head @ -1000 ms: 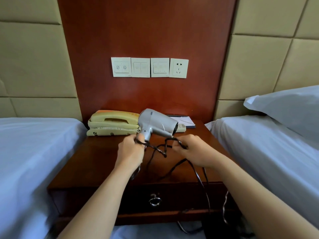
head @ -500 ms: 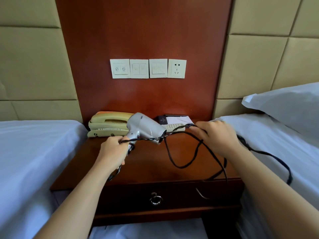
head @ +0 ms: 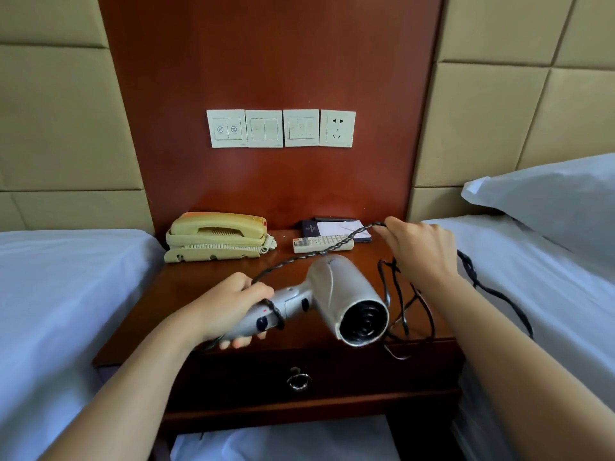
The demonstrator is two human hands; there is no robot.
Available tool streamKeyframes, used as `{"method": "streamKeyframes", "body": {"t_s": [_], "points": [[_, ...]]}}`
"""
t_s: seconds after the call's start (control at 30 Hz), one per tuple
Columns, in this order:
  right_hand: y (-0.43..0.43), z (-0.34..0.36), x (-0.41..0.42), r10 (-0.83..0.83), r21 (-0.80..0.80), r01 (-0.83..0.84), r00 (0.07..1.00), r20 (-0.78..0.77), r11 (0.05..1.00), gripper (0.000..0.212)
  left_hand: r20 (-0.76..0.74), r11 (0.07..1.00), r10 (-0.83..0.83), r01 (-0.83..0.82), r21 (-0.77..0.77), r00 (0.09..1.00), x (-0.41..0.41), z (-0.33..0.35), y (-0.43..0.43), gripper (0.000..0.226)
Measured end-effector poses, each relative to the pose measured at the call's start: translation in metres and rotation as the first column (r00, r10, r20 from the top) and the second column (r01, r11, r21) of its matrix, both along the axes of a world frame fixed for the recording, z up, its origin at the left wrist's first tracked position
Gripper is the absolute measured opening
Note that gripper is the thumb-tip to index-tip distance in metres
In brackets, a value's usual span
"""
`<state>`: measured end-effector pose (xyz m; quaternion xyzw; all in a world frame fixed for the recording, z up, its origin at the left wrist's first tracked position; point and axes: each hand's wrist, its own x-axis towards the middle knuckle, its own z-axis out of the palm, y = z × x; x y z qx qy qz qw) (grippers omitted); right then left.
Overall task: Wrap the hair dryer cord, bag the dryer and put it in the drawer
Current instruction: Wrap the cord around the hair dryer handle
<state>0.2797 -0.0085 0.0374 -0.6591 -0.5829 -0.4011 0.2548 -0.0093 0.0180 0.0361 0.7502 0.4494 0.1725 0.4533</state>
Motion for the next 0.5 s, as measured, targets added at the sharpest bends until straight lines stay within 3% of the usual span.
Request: {"method": "streamKeyframes", "body": {"t_s": [0.23, 0.37, 0.43, 0.5], "points": [[0.001, -0.008, -0.001, -0.041, -0.010, 0.041, 0.999, 0.031, 0.999, 0.042, 0.147, 0.992, -0.042, 0.058, -0.108, 0.988, 0.002, 0.000, -0.006, 0.026], [0.008, -0.017, -0.007, -0.108, -0.081, 0.108, 0.994, 0.006, 0.991, 0.040, 0.264, 0.965, -0.092, 0.151, -0.213, 0.960, 0.004, -0.005, -0.004, 0.037], [0.009, -0.016, -0.005, -0.085, -0.157, 0.092, 0.995, 0.052, 0.983, 0.032, 0.310, 0.963, -0.004, 0.087, -0.256, 0.951, 0.015, -0.006, 0.002, 0.036], [0.008, -0.017, -0.005, -0.056, -0.208, 0.054, 0.998, -0.004, 0.977, 0.027, 0.268, 0.987, 0.036, 0.007, -0.160, 0.963, 0.021, -0.010, 0.015, 0.037]]}}
